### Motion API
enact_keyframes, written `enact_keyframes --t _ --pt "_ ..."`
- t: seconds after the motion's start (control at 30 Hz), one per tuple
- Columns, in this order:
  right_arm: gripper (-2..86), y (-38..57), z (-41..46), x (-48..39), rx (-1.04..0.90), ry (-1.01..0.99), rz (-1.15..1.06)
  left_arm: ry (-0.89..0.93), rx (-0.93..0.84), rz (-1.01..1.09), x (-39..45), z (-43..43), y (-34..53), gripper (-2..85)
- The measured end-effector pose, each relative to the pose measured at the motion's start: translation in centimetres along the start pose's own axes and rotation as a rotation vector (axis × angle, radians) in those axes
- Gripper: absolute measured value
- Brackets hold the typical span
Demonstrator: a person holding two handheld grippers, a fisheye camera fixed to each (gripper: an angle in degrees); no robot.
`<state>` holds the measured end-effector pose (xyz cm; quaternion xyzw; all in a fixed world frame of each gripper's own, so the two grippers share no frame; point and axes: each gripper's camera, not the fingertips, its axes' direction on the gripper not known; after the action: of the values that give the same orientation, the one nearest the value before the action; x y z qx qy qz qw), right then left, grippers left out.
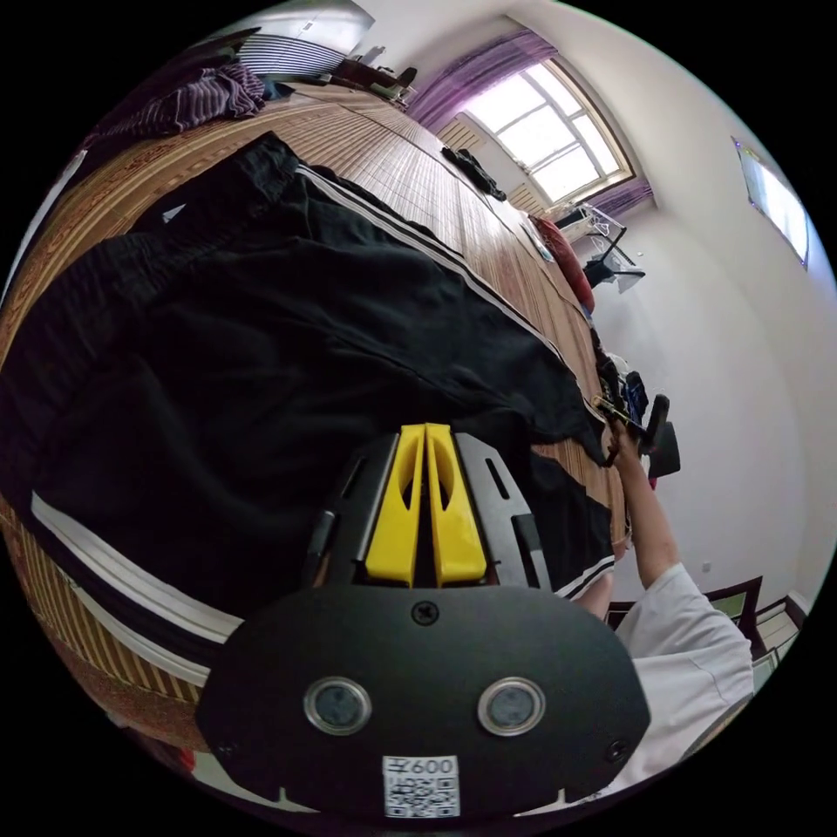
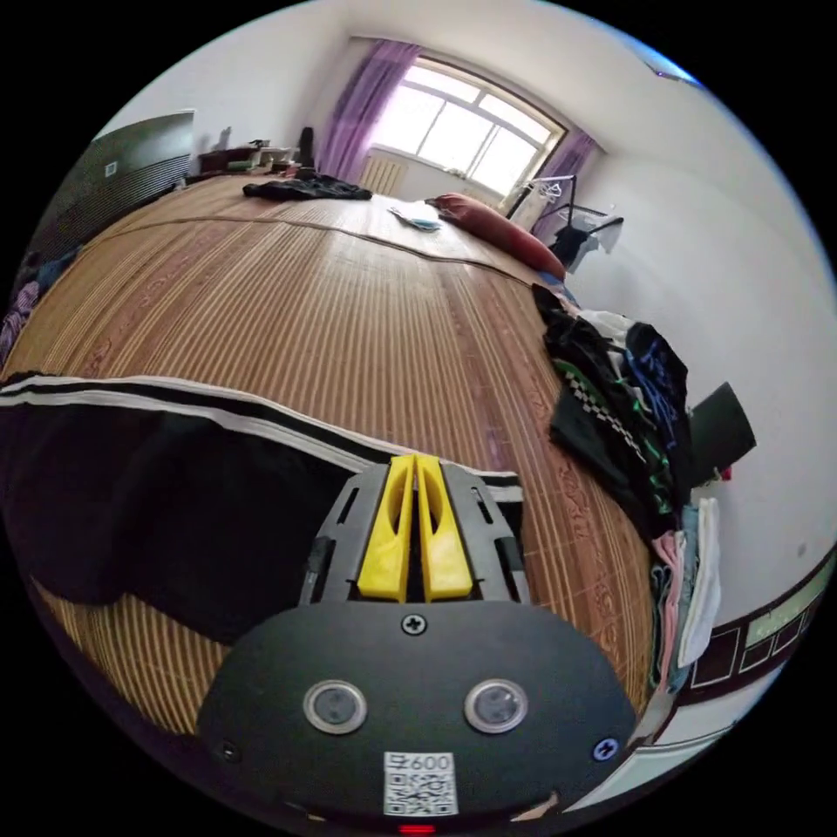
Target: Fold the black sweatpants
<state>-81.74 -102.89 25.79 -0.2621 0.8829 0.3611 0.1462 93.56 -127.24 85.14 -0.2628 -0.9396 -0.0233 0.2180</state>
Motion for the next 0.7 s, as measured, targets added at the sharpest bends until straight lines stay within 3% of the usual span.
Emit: enact_keyframes --t 0.1,0.17,0.2,0.33,0.37,0.4,0.43,0.5,0.53,0.63,0.7 --pt "-0.8 1.4 -3.0 2.5 -0.102 -0.234 0.054 0.021 0.007 -0.002 -0.1 -0.1 -0.1 0.4" --pt "-0.8 2.0 -3.5 1.9 -0.184 -0.229 -0.002 0.045 0.017 -0.005 -0.3 -0.1 -0.1 0.4" --pt "-0.8 2.1 -5.4 1.1 -0.13 -0.219 -0.044 0.062 0.022 -0.005 -0.4 -0.1 -0.1 0.4" --pt "-0.8 0.5 -9.1 -4.9 -0.126 -0.027 -0.215 0.101 0.051 0.015 -0.3 0.5 0.1 0.4" --pt "-0.8 -0.2 -10.8 -6.9 -0.13 0.07 -0.208 0.113 0.05 0.014 -0.2 0.8 -0.1 0.4" --pt "-0.8 -0.6 -14.2 -7.4 -0.066 0.149 -0.062 0.127 0.05 0.011 -0.1 1.1 -0.4 0.4" --pt "-0.8 -0.2 -16.7 -7.2 0.008 0.11 0.022 0.135 0.05 0.007 0.0 1.3 -0.5 0.4" --pt "-0.8 2.8 -25.4 -6.7 0.23 -0.307 0.205 0.165 0.046 -0.01 0.3 2.1 -1.1 0.4" --pt "-0.8 3.3 -26.9 -7.3 0.216 -0.358 0.205 0.169 0.045 -0.013 0.5 2.4 -1.3 0.4" --pt "-0.8 5.7 -32.4 -13.7 0.062 -0.354 -0.074 0.165 0.045 -0.014 2.1 3.9 -2.2 0.3" --pt "-0.8 8.3 -33.0 -17.9 -0.091 -0.079 -0.265 0.154 0.048 -0.004 3.8 5.1 -2.7 0.3"
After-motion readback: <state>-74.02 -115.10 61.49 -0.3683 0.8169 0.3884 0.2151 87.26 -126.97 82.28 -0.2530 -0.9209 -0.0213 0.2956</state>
